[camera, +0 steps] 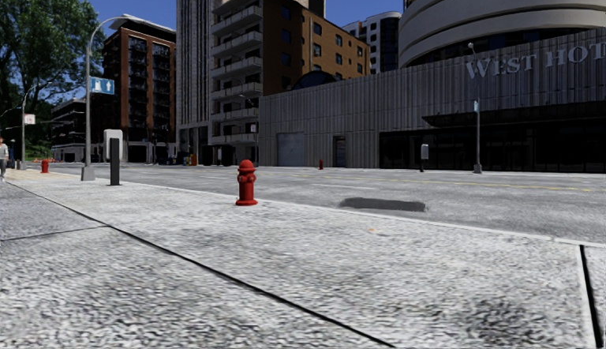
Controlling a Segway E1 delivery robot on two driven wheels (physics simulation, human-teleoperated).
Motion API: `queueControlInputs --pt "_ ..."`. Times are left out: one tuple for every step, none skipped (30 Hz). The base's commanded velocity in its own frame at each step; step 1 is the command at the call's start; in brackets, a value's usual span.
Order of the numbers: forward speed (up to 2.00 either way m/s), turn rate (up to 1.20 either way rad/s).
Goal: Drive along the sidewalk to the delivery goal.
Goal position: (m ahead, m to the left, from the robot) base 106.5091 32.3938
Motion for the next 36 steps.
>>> queueControlInputs --pt "2.0 0.49" --pt "2.0 0.49" --pt "2.0 0.49" --pt "2.0 0.49" --pt "2.0 0.49" --pt "2.0 0.49" --pt "2.0 0.49" --pt "2.0 0.49" --pt "2.0 0.49" --pt "2.0 0.49" --pt "2.0 0.49" --pt "2.0 0.5" --pt "2.0 0.5" --pt "2.0 0.51" --pt "2.0 0.52" --pt "2.0 0.52" --pt "2.0 0.52" --pt "2.0 0.53" --pt "2.0 0.53" --pt "2.0 0.53" --pt "2.0 0.53" --pt "2.0 0.53" --pt "2.0 0.53" --pt "2.0 0.53" --pt "2.0 0.53" --pt "2.0 0.53" --pt "2.0 0.53" --pt "2.0 0.53" --pt "2.0 0.53" --pt "2.0 0.53" --pt "2.0 0.53" --pt "2.0 0.53" --pt "2.0 0.53" --pt "2.0 0.53" --pt "2.0 0.53" --pt "2.0 0.53"
